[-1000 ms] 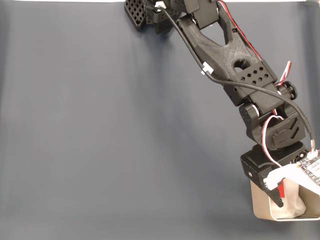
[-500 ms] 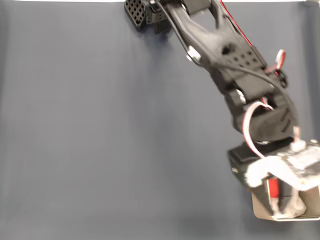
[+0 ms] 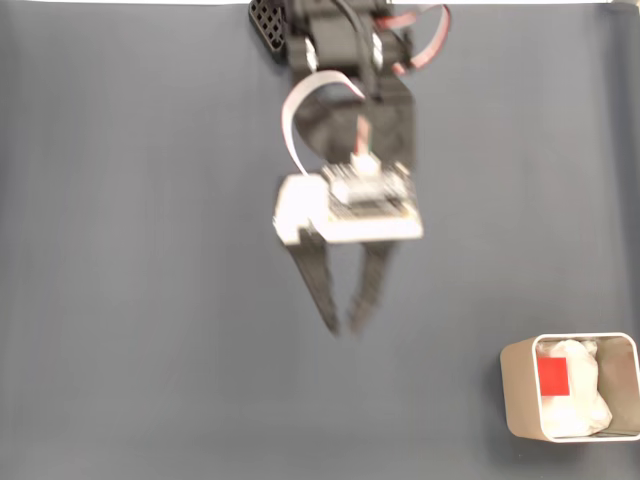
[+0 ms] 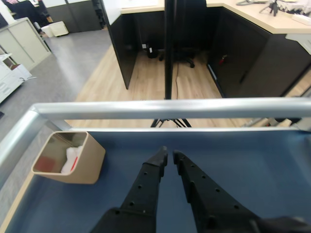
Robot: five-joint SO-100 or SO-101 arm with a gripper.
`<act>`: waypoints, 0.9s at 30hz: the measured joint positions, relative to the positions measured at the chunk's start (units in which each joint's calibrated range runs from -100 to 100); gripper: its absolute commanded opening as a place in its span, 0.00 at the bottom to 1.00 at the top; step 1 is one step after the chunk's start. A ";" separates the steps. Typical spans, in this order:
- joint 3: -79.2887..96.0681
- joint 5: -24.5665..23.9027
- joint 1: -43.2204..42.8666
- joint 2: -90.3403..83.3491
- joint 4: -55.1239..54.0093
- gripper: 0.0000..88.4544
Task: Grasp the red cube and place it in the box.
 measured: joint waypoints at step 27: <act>75.23 0.20 0.67 -71.73 20.60 0.00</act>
